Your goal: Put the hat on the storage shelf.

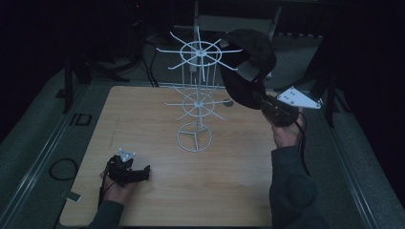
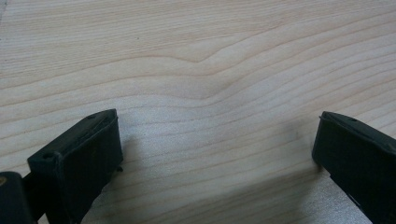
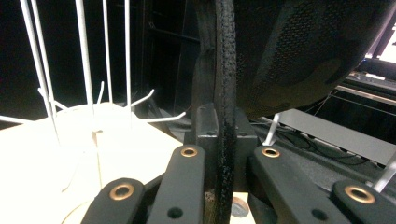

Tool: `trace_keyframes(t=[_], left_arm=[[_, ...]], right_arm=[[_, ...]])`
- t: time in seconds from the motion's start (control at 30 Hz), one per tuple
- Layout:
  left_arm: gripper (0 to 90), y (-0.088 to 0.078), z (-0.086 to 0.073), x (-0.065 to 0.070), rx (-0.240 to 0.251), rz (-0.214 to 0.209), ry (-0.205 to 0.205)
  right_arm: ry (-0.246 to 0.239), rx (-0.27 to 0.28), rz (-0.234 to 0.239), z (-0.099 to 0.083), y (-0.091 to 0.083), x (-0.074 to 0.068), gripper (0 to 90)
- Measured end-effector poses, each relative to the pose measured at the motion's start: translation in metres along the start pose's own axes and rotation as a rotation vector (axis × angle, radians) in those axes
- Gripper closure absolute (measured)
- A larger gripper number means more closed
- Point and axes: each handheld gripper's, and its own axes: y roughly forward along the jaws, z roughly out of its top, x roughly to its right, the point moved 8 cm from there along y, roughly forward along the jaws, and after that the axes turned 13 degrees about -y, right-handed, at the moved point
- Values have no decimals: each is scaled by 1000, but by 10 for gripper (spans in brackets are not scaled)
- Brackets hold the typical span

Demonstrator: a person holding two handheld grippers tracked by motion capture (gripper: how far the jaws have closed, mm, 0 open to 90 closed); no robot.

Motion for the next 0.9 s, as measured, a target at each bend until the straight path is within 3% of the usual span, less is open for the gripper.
trace_keyframes(t=[0.17, 0.33, 0.53, 0.6, 0.83, 0.87, 0.9], left_arm=[[15, 0, 0, 0, 0, 0, 0], [15, 0, 0, 0, 0, 0, 0], [15, 0, 0, 0, 1, 0, 0], [15, 0, 0, 0, 1, 0, 0], [15, 0, 0, 0, 0, 0, 1], [15, 0, 0, 0, 0, 0, 1], [15, 0, 0, 0, 0, 0, 1]], right_arm=[[-11, -13, 14, -5, 2, -1, 865], [-34, -64, 31, -13, 6, -4, 856], [-33, -72, 58, -16, 8, -7, 838], [-32, -64, 69, -16, 9, -8, 774], [-11, -56, 71, -16, 7, -6, 717], [-1, -56, 66, -17, 6, -4, 646], [-1, -56, 66, -17, 6, -4, 646]])
